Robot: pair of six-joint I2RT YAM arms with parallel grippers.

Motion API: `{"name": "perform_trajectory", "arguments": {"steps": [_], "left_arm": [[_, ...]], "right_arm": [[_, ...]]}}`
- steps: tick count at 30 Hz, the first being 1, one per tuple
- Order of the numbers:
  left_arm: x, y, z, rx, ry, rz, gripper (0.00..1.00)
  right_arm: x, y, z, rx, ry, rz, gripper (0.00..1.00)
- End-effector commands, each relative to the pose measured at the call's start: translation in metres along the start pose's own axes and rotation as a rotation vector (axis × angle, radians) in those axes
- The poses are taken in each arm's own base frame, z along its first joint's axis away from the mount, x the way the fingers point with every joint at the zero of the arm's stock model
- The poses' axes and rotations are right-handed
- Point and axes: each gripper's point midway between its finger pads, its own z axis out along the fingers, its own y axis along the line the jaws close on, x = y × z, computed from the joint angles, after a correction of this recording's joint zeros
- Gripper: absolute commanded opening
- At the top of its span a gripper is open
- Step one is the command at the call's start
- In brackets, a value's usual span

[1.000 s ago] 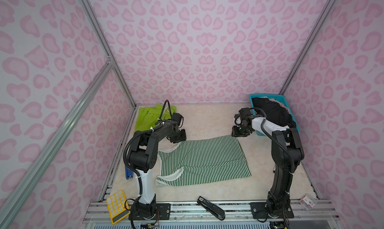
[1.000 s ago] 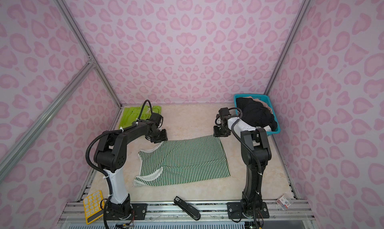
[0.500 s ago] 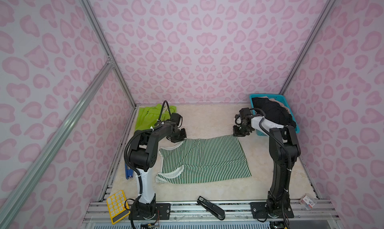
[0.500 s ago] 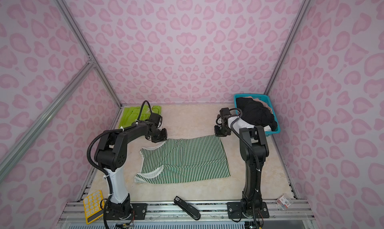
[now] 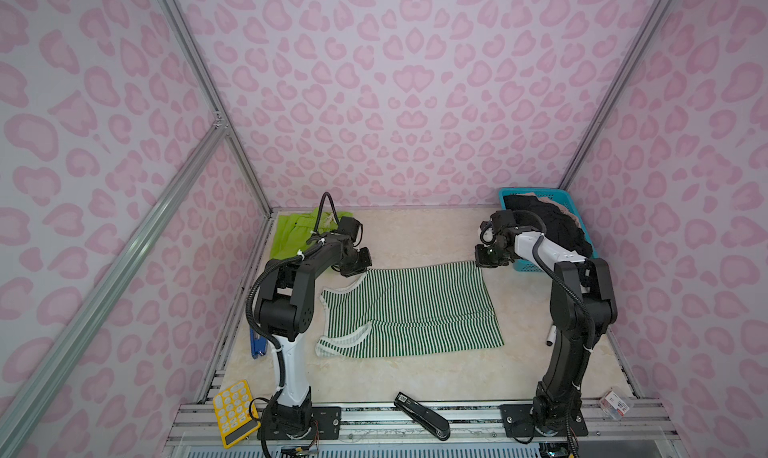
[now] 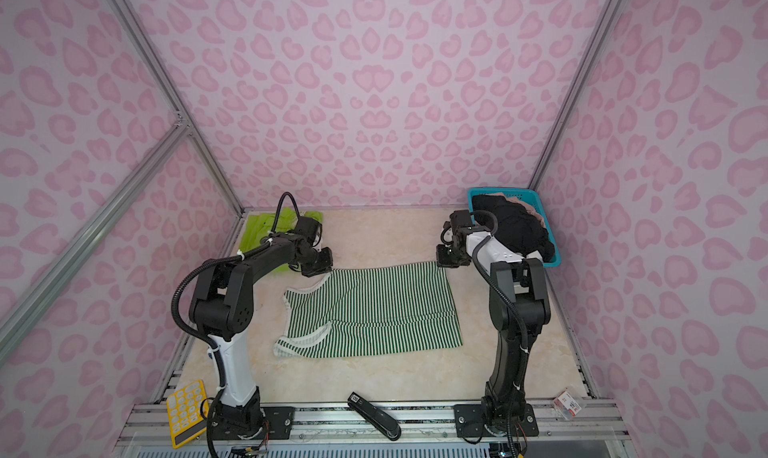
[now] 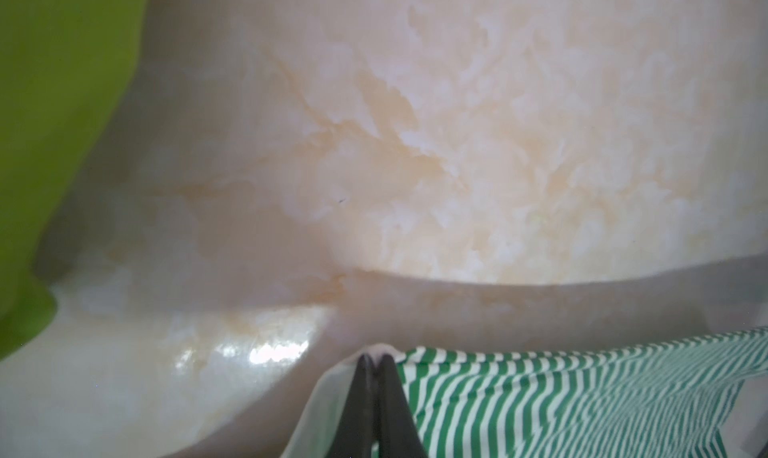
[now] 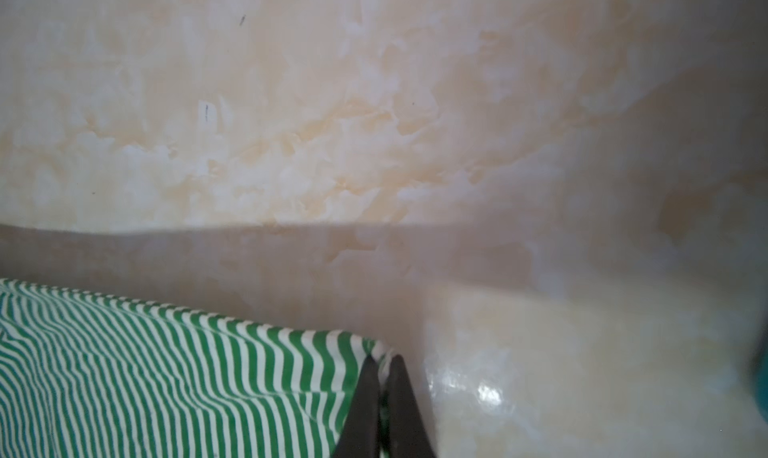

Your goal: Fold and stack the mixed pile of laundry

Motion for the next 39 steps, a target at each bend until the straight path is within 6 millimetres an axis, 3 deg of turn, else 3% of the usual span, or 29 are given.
{"name": "perform_trajectory", "arguments": {"steps": [1,7,14,19,22,27,32,39], "left_arm": [[-0.012,-0.015,-0.022,0.049,-0.044,0.029,0.02],[-0.008,-0.036,-0.045,0.154,-0.056,0.064,0.02],[0.056,-0.024,-0.069,0.202,0.015,0.093,0.02],[0.099,-0.002,-0.058,0.151,0.092,0.057,0.02],[0.109,0.001,-0.048,0.133,0.105,0.046,0.02],[0.112,0.007,-0.035,0.098,0.112,0.019,0.02],[0.103,0.01,-0.035,0.053,0.087,0.006,0.02],[0.041,-0.011,-0.05,0.028,-0.04,0.034,0.02]], "right_arm": [[-0.003,-0.009,-0.009,0.019,-0.034,-0.008,0.01],[0.003,-0.011,-0.03,0.011,-0.069,-0.006,0.01],[0.039,-0.004,-0.061,0.011,-0.095,0.024,0.01],[0.081,-0.003,-0.049,-0.002,-0.025,0.049,0.03],[0.099,-0.008,-0.035,0.015,0.026,0.06,0.03],[0.106,-0.01,-0.024,0.03,0.065,0.065,0.02],[0.095,-0.01,-0.025,0.041,0.044,0.051,0.03],[0.019,-0.003,-0.028,0.035,-0.056,0.001,0.02]]}}
